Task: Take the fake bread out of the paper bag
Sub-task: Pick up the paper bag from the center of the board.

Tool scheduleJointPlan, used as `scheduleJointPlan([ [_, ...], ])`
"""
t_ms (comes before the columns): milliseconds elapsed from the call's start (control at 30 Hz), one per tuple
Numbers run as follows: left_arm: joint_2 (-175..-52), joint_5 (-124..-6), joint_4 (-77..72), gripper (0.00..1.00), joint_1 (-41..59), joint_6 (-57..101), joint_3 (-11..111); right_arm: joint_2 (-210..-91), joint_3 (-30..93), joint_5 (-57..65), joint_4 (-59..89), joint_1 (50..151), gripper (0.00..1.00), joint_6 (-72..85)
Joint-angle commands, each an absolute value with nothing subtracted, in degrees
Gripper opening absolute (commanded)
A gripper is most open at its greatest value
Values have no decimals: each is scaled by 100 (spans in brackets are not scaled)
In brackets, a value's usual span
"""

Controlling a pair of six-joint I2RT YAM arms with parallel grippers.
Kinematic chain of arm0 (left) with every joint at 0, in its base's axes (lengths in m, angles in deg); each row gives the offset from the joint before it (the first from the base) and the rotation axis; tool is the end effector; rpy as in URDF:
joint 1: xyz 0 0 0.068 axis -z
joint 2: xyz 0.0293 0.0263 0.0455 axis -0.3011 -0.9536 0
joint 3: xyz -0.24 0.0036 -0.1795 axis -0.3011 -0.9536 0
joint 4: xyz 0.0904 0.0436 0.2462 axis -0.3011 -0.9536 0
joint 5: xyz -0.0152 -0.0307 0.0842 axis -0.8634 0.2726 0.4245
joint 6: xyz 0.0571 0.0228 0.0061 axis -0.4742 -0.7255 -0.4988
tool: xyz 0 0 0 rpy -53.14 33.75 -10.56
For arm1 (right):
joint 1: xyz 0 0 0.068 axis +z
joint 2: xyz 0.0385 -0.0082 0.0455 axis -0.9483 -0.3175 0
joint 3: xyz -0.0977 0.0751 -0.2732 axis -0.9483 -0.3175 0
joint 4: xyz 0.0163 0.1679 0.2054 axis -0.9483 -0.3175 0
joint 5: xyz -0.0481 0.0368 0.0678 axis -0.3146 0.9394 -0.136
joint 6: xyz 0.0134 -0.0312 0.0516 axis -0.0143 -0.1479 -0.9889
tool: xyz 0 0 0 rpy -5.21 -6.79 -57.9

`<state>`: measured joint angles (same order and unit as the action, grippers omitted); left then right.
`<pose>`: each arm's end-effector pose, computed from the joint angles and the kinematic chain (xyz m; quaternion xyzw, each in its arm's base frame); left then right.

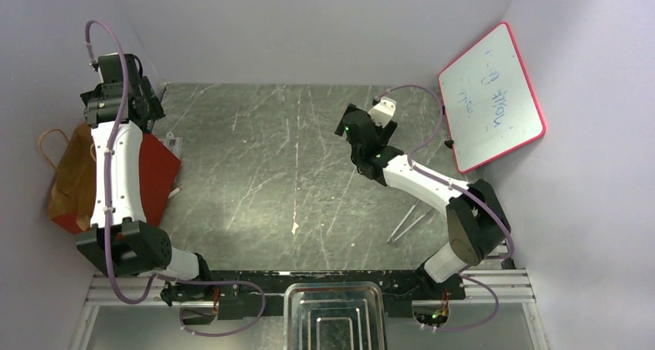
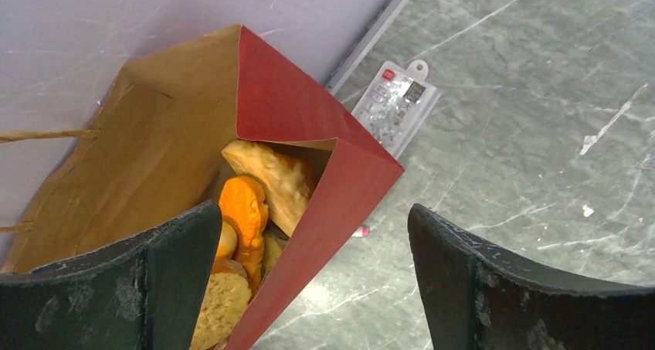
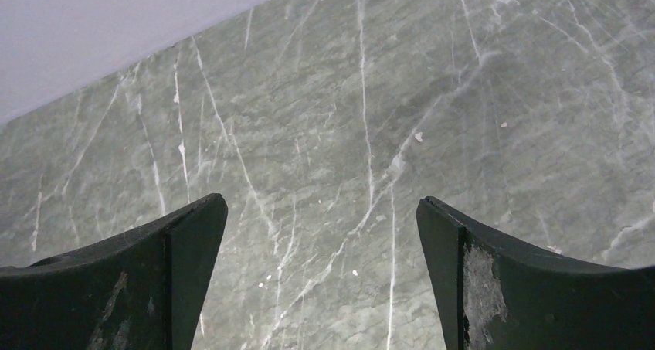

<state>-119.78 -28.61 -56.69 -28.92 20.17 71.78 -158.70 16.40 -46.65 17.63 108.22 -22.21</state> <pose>0.2886 0.0805 0.4389 -0.2611 0.8453 0.2251 0.4081 0.3075 0.1896 0.2880 0.1857 0.7939 0.0349 0.5780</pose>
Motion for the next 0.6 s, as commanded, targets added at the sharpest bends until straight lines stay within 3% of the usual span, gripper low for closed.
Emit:
scheduleJointPlan([
  [0,-11930,-3161,-5443,95,-3075,1991,7083,-15765,1533,-4621,1945,10805,100,-2216],
  [433,-12552,-3666,-5323,92,-3503,2297,7040,-15689,1470,-4701,1909,10805,100,-2200],
  [500,-12557,-3693,-5256,83,-3541,2303,6904,-15709,1496,-4711,1882,10805,100,-2198],
  [567,-12569,-3645,-5224,61,-3574,2304,6768,-15739,1525,-4715,1835,10807,100,-2218],
])
